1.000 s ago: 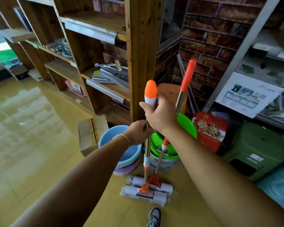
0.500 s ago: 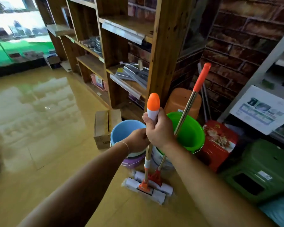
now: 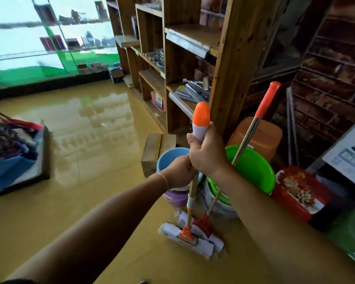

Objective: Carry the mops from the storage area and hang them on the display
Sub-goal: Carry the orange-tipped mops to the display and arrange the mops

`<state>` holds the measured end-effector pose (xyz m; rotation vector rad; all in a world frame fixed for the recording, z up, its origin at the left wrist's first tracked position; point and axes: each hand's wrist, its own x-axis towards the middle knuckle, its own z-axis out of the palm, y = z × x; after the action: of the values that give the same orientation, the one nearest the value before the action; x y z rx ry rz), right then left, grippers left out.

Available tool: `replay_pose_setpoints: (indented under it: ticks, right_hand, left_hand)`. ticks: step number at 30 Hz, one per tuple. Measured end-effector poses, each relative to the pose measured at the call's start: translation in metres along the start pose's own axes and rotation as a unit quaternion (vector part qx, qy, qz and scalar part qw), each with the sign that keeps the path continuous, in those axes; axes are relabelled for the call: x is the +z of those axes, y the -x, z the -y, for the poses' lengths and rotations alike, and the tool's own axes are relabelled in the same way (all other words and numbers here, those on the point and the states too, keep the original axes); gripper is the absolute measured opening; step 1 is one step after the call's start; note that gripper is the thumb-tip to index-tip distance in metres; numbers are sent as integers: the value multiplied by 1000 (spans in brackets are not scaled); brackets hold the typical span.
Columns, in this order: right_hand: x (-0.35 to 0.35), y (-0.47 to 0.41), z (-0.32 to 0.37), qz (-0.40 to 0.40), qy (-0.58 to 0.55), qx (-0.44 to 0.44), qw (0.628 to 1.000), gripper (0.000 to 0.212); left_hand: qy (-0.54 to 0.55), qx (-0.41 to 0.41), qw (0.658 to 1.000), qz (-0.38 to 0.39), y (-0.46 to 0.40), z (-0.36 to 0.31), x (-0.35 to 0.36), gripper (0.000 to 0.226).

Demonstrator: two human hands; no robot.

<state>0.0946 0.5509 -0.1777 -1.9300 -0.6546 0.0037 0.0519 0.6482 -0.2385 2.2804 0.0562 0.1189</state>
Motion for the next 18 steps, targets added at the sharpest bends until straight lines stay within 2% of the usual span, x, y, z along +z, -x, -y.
replay_pose_setpoints:
  ticks: [5, 10, 15, 18]
  right_hand:
    - [3, -15, 48, 44, -12, -30, 999, 26]
    - [27, -22, 87, 94, -22, -49, 994, 29]
    - [70, -12, 122, 155, -29, -64, 985, 33]
    - [97, -5, 146, 188, -28, -75, 979, 31]
  left_hand:
    - [3, 5, 999, -35, 14, -9, -36, 15]
    - [73, -61, 995, -36, 43, 4, -75, 49]
    - [120, -116, 986, -17, 79, 18, -126, 29]
    - [126, -137, 982, -13, 104, 35, -157, 33]
